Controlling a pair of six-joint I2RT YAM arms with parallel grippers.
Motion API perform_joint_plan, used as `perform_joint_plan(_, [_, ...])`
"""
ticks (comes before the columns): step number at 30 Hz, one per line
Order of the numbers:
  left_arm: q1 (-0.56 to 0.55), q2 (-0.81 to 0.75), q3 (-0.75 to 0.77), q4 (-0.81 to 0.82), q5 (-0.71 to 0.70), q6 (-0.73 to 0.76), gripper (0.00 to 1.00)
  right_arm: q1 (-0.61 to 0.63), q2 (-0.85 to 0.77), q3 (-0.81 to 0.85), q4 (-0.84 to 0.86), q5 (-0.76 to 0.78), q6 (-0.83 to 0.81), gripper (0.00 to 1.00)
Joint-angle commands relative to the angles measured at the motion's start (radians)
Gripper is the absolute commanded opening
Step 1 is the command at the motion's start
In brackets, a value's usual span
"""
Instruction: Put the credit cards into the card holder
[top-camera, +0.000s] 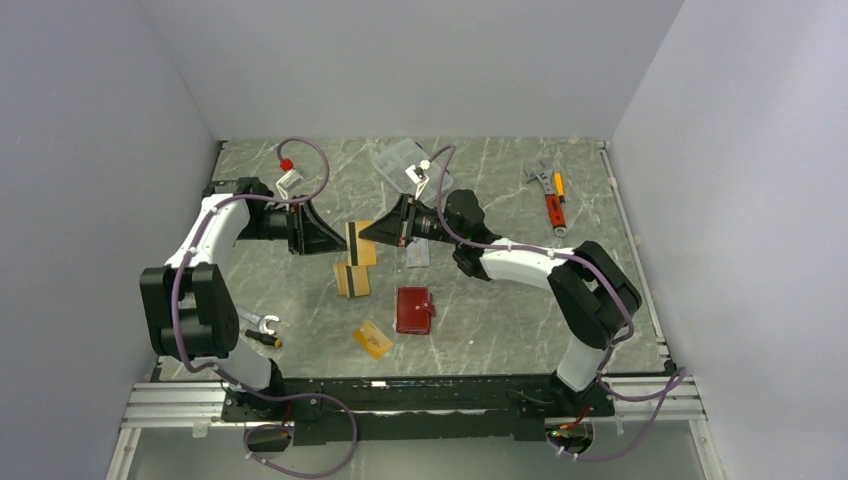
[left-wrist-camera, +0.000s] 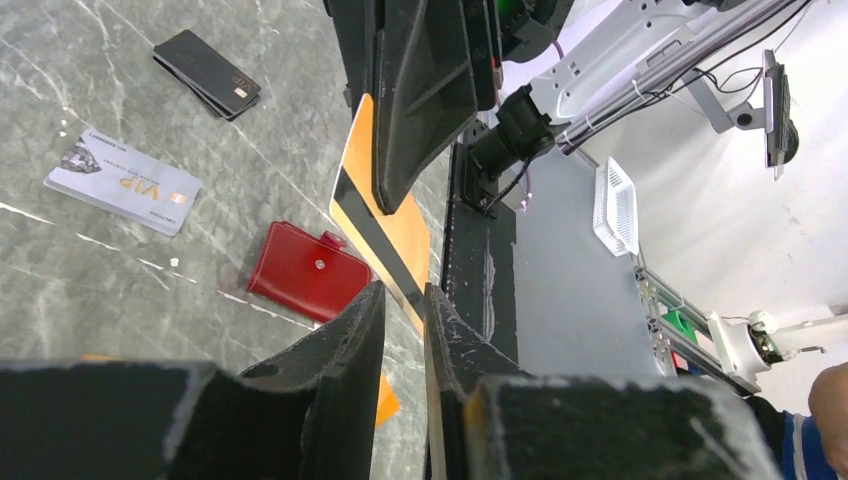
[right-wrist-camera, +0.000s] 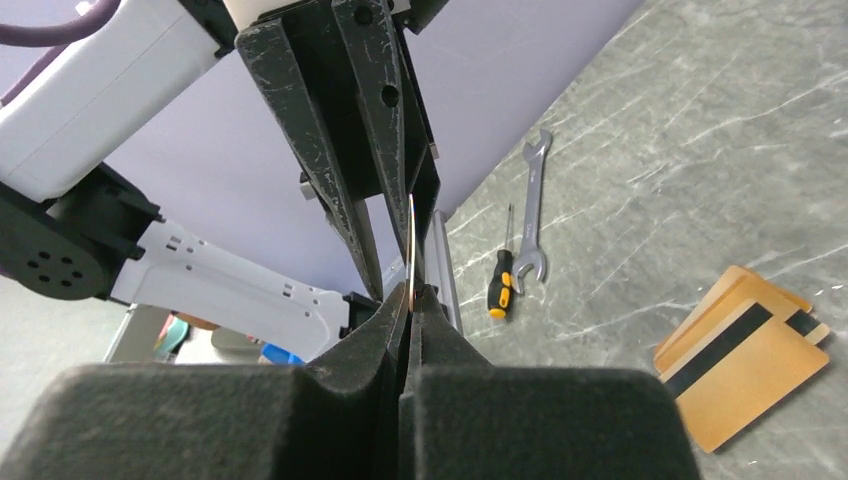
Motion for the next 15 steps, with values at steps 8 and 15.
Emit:
perform_joint_plan(8, [0.002,-0.105,0.024,-0.29,0.183,0.336,0.35,0.021,-0.105,-0.005,-0.184,0.006,-0.106,0.0])
perform_joint_plan(15, [0.004,-0.131,0.089,-0.21,-0.011,0.231,0.63,0.01,-0.273,-0.029,-0.675,0.13,-0.306,0.0])
